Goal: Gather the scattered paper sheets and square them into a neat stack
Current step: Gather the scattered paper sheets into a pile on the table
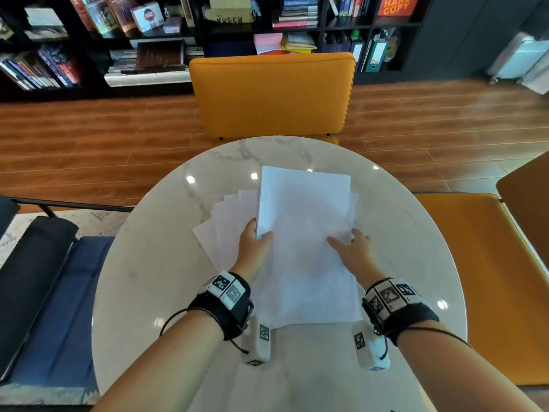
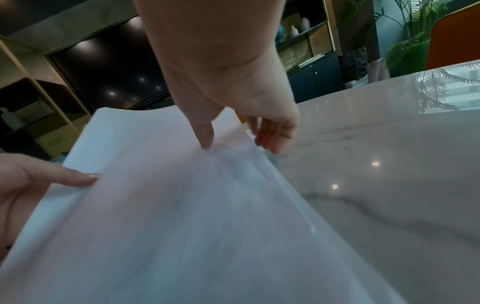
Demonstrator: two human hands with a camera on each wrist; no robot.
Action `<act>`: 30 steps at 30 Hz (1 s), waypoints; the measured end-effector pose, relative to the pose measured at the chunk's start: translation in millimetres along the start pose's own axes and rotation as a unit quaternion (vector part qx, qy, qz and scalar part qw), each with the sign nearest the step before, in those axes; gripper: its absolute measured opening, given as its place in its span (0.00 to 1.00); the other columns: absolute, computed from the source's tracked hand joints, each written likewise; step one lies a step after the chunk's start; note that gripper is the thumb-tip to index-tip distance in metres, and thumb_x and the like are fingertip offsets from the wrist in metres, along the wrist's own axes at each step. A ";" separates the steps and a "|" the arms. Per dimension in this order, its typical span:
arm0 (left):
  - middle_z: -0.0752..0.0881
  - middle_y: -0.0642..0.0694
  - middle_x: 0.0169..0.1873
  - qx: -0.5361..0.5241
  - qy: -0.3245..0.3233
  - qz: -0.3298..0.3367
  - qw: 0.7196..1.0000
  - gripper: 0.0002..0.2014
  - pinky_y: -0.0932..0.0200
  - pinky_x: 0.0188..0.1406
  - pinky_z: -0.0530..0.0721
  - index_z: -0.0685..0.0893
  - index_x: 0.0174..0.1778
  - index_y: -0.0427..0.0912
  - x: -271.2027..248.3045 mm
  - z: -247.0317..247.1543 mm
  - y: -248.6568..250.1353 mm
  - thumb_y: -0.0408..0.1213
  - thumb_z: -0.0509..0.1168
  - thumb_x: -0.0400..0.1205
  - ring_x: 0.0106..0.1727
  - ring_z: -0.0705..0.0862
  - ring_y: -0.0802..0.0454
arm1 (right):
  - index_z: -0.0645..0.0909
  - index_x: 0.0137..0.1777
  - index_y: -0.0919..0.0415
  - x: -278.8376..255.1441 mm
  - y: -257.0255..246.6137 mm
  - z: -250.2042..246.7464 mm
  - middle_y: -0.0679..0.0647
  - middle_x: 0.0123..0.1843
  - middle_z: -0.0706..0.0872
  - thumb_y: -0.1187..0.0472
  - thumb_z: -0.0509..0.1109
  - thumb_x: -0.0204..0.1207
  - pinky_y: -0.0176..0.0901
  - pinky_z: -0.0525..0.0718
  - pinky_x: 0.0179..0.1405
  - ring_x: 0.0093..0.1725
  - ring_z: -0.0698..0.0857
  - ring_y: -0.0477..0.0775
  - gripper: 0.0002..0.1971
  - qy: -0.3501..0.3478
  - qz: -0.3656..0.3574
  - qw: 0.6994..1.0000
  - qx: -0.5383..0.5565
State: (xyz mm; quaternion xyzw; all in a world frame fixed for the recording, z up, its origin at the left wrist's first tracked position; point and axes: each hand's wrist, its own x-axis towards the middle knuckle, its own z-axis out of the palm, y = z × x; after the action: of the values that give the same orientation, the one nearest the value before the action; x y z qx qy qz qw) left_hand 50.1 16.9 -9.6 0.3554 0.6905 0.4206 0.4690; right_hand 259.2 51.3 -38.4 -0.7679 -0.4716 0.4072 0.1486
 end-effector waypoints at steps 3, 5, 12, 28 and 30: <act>0.87 0.43 0.52 -0.020 0.005 -0.024 1.000 0.14 0.46 0.54 0.86 0.79 0.60 0.45 -3.9 -4.3 -4.4 0.31 0.62 0.78 0.52 0.87 0.44 | 0.73 0.70 0.61 2.2 0.4 2.5 0.63 0.66 0.83 0.44 0.72 0.68 0.63 0.83 0.63 0.61 0.84 0.65 0.33 0.002 -0.028 0.996 0.081; 0.86 0.41 0.55 -0.015 0.007 -0.041 0.999 0.16 0.45 0.58 0.84 0.77 0.63 0.43 -4.8 -7.6 -7.6 0.32 0.62 0.78 0.56 0.86 0.42 | 0.73 0.68 0.63 2.8 -2.7 2.8 0.65 0.62 0.85 0.58 0.71 0.74 0.61 0.85 0.58 0.56 0.86 0.66 0.23 0.005 -0.037 0.993 0.112; 0.76 0.39 0.71 0.020 0.120 -0.136 0.983 0.23 0.54 0.63 0.77 0.73 0.72 0.39 4.6 -54.4 -29.6 0.33 0.62 0.79 0.68 0.78 0.41 | 0.77 0.66 0.66 8.5 -9.9 7.3 0.67 0.61 0.87 0.64 0.70 0.74 0.62 0.84 0.60 0.58 0.86 0.68 0.20 -0.004 -0.038 0.997 0.068; 0.84 0.36 0.46 0.014 0.058 -0.195 0.979 0.12 0.54 0.41 0.78 0.81 0.45 0.32 30.3 -70.0 -38.1 0.34 0.57 0.72 0.46 0.84 0.40 | 0.66 0.78 0.67 3.0 -37.5 26.3 0.65 0.74 0.77 0.59 0.72 0.73 0.58 0.78 0.70 0.67 0.81 0.63 0.34 -0.052 0.003 0.999 0.004; 0.87 0.35 0.54 0.019 0.057 -0.194 0.979 0.19 0.47 0.54 0.84 0.83 0.52 0.33 35.0 -66.3 -46.9 0.38 0.60 0.68 0.53 0.86 0.36 | 0.67 0.78 0.66 1.3 -38.3 29.2 0.63 0.74 0.77 0.58 0.72 0.72 0.57 0.77 0.71 0.71 0.79 0.64 0.34 -0.060 -0.006 0.998 -0.020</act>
State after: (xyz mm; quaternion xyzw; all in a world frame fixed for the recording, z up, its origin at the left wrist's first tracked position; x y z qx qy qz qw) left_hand -27.9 13.0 -51.0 0.1989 0.7799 0.3275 0.4949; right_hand 214.0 67.4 -33.8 -0.7421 -0.4920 0.4424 0.1073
